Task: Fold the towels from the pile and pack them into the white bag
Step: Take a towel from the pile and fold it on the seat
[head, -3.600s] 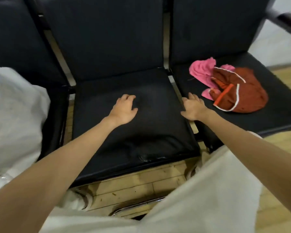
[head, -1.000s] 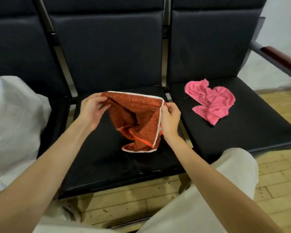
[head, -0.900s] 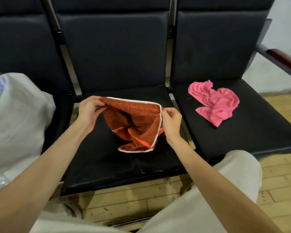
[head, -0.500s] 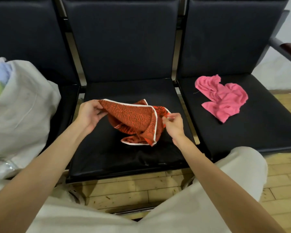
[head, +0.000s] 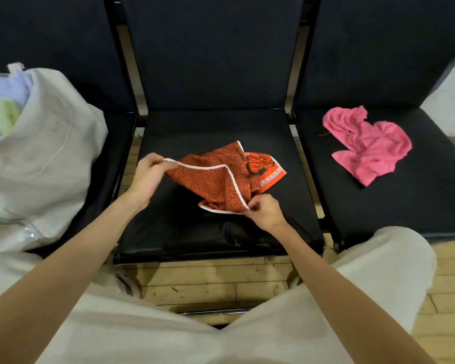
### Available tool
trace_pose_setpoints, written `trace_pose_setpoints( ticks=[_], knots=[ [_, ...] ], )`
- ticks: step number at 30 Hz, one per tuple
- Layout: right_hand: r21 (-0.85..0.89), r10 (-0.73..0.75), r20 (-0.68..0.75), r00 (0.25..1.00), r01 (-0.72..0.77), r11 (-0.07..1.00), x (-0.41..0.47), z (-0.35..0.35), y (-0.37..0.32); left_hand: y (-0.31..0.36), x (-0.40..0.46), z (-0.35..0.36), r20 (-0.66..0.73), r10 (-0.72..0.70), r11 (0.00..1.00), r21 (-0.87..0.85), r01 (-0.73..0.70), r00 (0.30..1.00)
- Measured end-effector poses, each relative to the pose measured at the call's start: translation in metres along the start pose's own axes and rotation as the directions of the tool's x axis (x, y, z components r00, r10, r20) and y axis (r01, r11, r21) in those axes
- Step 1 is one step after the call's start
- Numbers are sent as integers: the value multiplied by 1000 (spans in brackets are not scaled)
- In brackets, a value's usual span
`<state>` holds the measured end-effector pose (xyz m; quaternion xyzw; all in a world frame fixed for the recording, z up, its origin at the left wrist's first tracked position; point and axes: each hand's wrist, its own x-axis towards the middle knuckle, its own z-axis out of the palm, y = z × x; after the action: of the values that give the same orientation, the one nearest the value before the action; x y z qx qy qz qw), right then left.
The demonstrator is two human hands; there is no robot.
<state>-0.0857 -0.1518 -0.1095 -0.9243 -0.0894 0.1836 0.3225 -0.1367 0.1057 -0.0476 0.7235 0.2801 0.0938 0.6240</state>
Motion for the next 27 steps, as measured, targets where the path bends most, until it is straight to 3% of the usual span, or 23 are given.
trace_pose_setpoints(
  ticks=[3,7,10,12,15,18,20,23,25,27],
  knots=[
    [214,9,-257,966,48,976,-2,-1,-1,-15,1,-13,69,16,980,198,-29,997],
    [541,198,-523,829,143,829,6,-16,0,-24,-4,-33,133,19,963,265,-54,991],
    [755,387,-436,812,97,648,15,-22,6,-33,-5,-52,186,12,925,371,-82,982],
    [862,469,-305,829,32,506,16,-23,12,-44,-3,-68,228,68,817,546,-185,971],
    [950,479,-183,858,29,312,12,-26,16,-60,-3,-82,197,183,655,706,-269,963],
    [972,454,-103,885,-8,236,9,-28,12,-67,-2,-90,135,262,550,792,-263,956],
    [951,419,-74,905,-62,302,9,-27,10,-67,0,-92,127,245,445,866,-227,961],
    [819,258,28,966,-170,548,10,-29,14,-60,2,-83,26,52,320,947,-41,998],
    [737,149,147,978,-209,642,9,-31,17,-51,5,-71,-69,-71,188,979,81,995],
    [671,69,203,977,-190,716,8,-32,20,-41,7,-58,-85,-54,187,978,94,995]
  ],
)
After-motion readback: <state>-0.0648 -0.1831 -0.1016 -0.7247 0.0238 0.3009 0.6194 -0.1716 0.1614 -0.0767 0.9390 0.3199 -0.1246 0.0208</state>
